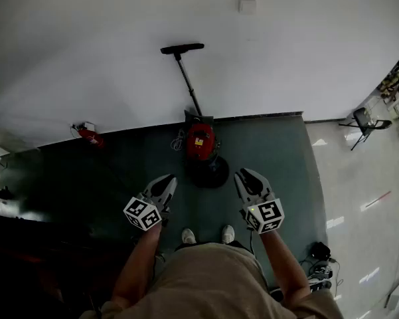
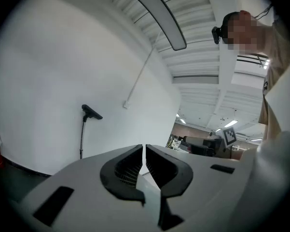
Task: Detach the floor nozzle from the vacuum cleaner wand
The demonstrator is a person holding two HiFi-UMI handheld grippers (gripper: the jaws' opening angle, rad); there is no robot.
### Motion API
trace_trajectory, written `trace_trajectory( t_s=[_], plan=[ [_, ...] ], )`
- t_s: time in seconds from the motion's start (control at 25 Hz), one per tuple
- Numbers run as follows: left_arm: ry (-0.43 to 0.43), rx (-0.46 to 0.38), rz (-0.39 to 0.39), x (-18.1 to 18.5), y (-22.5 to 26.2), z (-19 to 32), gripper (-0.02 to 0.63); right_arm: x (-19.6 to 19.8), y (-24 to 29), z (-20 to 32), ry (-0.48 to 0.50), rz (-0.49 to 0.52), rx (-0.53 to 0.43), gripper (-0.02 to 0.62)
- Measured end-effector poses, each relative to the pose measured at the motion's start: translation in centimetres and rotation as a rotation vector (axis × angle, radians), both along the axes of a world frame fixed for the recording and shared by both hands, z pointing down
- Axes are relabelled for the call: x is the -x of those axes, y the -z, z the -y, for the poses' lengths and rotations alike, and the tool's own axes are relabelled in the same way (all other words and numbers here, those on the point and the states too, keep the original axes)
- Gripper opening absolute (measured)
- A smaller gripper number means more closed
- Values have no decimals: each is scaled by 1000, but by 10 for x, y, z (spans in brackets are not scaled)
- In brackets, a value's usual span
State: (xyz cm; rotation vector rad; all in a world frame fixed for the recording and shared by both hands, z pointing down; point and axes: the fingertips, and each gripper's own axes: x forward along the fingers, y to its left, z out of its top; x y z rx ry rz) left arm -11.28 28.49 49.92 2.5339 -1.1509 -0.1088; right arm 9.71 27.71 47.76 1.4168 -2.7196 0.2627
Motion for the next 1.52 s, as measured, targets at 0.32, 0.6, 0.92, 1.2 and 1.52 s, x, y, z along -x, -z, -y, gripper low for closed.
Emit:
trace_trajectory(
  t_s=[0.32,0.6,0.92,1.2,1.52],
  plan=[
    [11,-1,4,-5,1,7,8,-4,0,5,2,11,-1,80],
    [27,-2,14,-20,0,3,8,-25,4,-1,18,127,26,89],
    [47,-4,43,-50,1,3,8,-64,13,-9,35,126,0,89],
    [83,17,47,-56,-6,17,8,-80,17,0,52,117,-7,89],
    [69,41,17,-29,-21,75,8,-53,9,49,29,81,17,89]
  ],
)
